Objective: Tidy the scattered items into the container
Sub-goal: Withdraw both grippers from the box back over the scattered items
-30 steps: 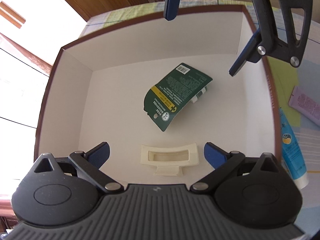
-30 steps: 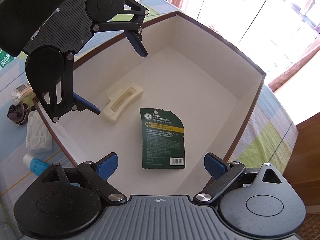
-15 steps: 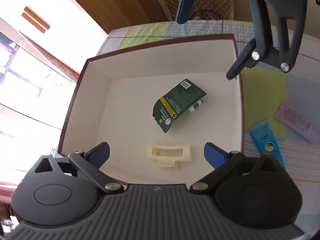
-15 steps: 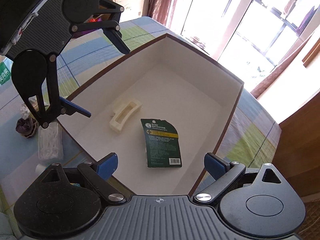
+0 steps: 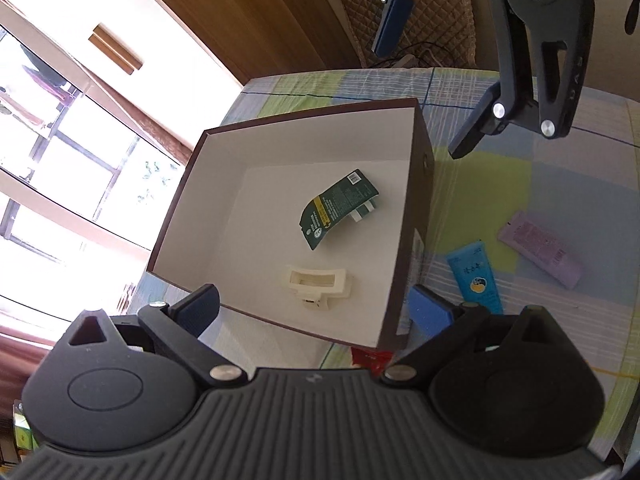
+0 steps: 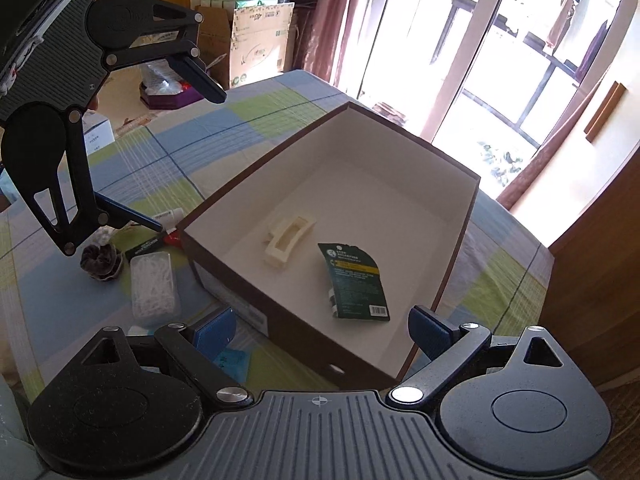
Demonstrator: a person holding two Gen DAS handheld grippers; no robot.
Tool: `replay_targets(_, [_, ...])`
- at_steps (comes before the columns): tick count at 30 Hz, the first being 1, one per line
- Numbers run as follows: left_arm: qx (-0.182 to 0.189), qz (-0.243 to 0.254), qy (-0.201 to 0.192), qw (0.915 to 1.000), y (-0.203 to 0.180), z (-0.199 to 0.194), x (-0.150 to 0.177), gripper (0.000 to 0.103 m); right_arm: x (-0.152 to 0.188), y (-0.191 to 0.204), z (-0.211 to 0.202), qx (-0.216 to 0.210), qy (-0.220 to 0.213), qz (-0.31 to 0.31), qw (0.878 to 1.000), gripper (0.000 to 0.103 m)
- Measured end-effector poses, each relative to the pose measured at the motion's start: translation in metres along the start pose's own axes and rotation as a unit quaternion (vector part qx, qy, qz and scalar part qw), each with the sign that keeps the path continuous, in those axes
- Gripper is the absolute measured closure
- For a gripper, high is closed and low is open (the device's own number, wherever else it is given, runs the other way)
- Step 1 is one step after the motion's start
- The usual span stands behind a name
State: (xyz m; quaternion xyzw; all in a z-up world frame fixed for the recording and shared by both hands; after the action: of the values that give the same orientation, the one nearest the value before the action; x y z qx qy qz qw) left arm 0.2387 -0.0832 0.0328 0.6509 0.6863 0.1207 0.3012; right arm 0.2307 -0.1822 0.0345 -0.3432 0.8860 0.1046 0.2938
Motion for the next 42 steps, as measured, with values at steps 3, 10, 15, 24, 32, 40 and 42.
replay_targets(3, [-0.004,-0.005,0.002,1.0,-0.016,-0.014,0.002,0.004,0.013,0.011,-0.009,-0.002,-0.002,0.005,1.0,0.005])
replay_targets(10, [-0.016,-0.025,-0.001,0.9996,-0.053,-0.047,0.005,0.004,0.045,0.034,-0.031,-0.005,-0.008,0.02,1.0,0.005])
replay_targets(15, [-0.019,-0.043,0.0,0.9989,-0.075,-0.062,0.009,0.004,0.065,0.047,-0.039,-0.011,-0.011,0.036,0.999,0.005])
replay_targets(24, [-0.03,-0.074,0.006,0.9968,-0.106,-0.085,0.022,0.004,0.09,0.059,-0.045,-0.015,-0.015,0.067,0.998,0.005])
replay_targets(32, [-0.046,-0.124,0.006,0.9912,-0.113,-0.088,0.054,0.004,0.113,0.059,-0.036,-0.012,-0.005,0.123,0.992,0.005])
replay_targets(40, [-0.067,-0.209,-0.007,0.9757,-0.109,-0.089,0.093,0.004,0.124,0.049,-0.027,0.003,0.003,0.21,0.978,0.005])
replay_targets(42, [-0.069,-0.224,-0.006,0.9722,-0.112,-0.087,0.101,0.004,0.128,0.046,-0.024,0.012,0.008,0.237,0.971,0.005])
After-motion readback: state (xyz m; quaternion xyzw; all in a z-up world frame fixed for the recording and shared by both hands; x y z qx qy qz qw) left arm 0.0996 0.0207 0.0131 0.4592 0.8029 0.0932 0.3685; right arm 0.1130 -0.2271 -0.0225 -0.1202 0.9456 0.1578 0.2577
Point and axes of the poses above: each gripper's, at about its wrist camera, not at the fingertips, and z roughly the way its jaws point, y to its left, x to its underside, the point moved 5 cm from there along z, roughly the way its jaws point, and after that the axes turned 15 degrees about z, right-handed, at the moved point
